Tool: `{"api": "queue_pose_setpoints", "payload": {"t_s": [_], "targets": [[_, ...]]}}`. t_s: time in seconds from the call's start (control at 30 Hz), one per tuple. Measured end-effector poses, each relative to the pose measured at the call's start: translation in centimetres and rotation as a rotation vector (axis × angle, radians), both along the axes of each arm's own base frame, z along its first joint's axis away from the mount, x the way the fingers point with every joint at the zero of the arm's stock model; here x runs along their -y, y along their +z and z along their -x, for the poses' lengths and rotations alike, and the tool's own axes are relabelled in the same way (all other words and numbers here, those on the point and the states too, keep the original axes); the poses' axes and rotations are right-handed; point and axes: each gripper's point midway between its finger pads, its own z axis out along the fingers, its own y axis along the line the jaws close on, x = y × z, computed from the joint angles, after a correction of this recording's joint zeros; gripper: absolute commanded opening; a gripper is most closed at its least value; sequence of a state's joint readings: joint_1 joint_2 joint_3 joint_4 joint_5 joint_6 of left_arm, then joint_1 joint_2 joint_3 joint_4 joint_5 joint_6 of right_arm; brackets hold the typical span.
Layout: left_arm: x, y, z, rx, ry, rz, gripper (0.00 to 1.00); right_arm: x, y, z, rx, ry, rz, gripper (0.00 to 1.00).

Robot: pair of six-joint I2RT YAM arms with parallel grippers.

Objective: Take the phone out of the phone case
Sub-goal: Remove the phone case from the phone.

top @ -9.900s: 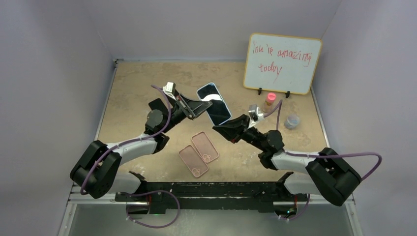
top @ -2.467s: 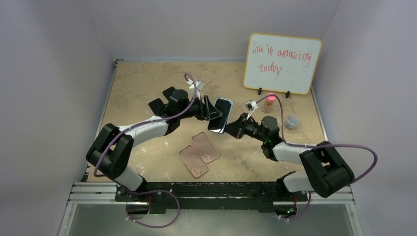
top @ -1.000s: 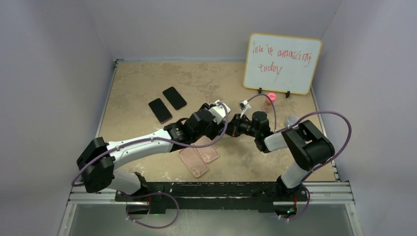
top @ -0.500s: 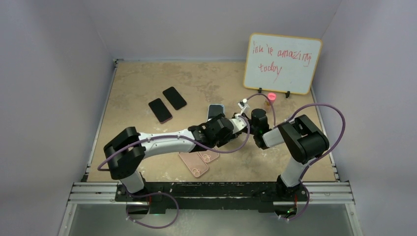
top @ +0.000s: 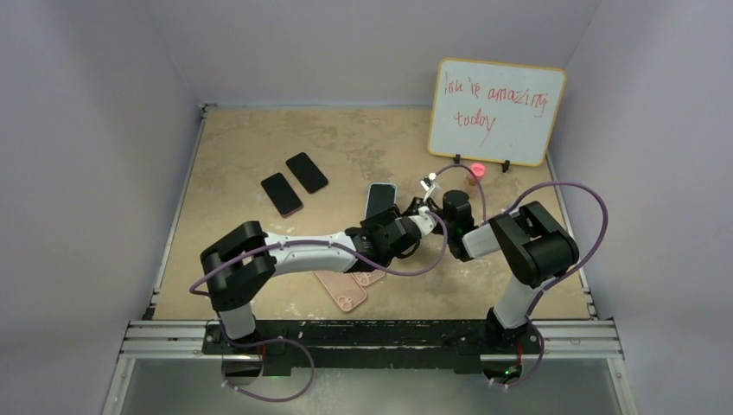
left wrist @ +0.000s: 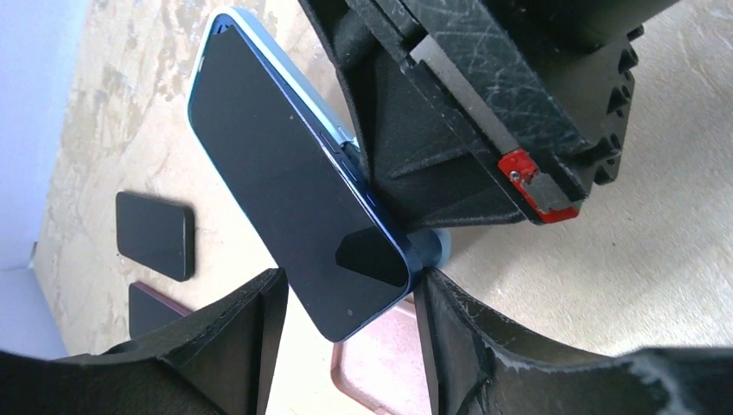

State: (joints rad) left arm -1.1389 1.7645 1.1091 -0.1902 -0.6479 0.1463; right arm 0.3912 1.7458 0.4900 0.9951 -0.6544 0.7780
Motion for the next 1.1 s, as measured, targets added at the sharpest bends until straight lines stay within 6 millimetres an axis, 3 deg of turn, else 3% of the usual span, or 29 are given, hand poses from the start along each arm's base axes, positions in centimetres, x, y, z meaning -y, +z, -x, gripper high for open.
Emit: {"api": "queue_pose_setpoints", "payload": {"t_s": [0.5, 0.7, 0.83, 1.1], "targets": [[0.8, -0.1, -2.5, 0.207, 0.056, 0.005, 0.52, 0.1, 0.3, -1.0, -0.004, -0.026, -0.041, 0.0], [1.5, -0.7, -2.9, 0.24, 0.05, -0.004, 0.19, 0.4, 0.3, -1.7, 0.008, -0.057, -0.038, 0.0], [0.8, -0.8, -2.9, 0.244, 0.066, -0.035, 0.02, 0.3, 0.6, -1.7, 0.013, -0.053, -0.05, 0.0], [-0.5, 0.7, -2.3, 0.202, 0.092, -0.005, 0.0, 0.1, 0.4, -1.0, -0.016, -0.024, -0.053, 0.0]]}}
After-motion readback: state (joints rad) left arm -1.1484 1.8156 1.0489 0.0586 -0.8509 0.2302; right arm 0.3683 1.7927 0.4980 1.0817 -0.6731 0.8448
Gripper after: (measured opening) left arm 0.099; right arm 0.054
